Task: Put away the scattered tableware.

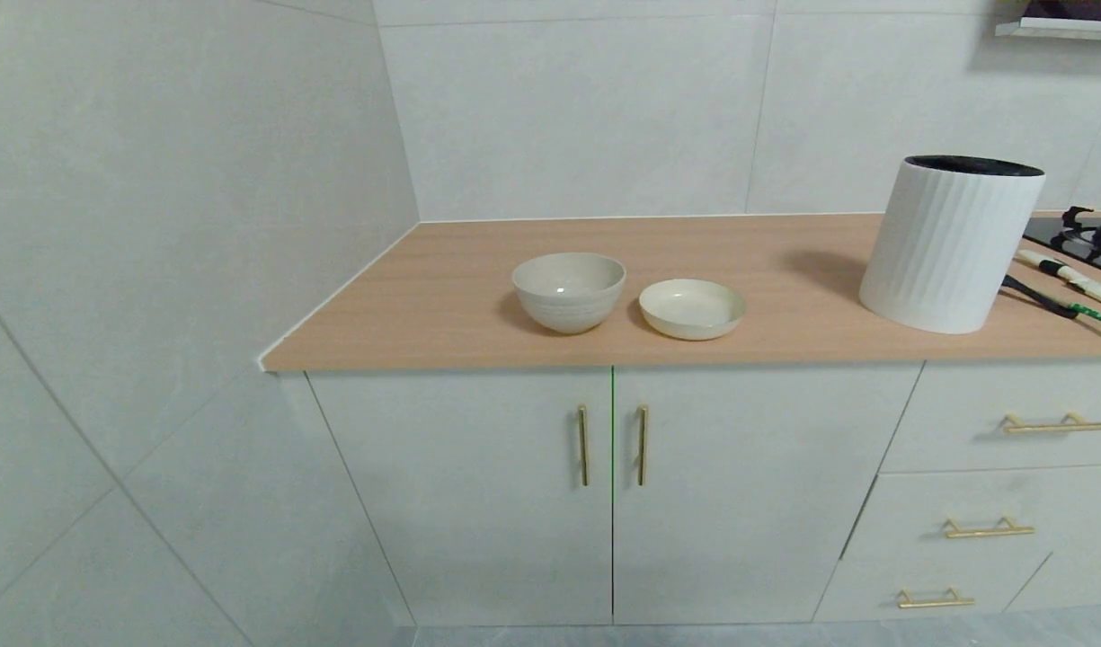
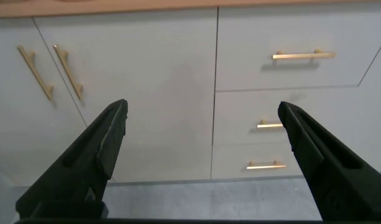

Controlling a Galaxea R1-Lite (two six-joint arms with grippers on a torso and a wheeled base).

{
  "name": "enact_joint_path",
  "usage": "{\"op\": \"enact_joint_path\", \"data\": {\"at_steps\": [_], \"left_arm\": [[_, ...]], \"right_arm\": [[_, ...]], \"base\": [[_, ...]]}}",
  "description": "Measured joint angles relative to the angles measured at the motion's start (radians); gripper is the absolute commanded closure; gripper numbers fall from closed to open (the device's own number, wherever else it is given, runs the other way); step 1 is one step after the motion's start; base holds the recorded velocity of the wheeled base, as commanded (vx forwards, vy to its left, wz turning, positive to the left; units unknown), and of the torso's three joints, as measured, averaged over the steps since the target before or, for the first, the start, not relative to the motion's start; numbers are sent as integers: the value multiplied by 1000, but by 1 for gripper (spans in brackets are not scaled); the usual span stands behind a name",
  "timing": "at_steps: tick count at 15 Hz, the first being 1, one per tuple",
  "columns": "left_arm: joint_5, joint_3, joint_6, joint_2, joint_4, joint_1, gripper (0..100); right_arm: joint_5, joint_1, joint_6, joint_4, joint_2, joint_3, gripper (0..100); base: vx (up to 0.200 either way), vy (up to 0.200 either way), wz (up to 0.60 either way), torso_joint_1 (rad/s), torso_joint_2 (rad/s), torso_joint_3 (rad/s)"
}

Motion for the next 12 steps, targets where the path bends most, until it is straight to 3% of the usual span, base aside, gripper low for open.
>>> {"op": "enact_joint_path", "data": {"at_steps": [12], "left_arm": [[0, 0, 0, 0, -1, 0, 0]], "right_arm": [[0, 0, 0, 0, 0, 0, 0]], "base": [[0, 0, 0, -145, 432, 284]]}}
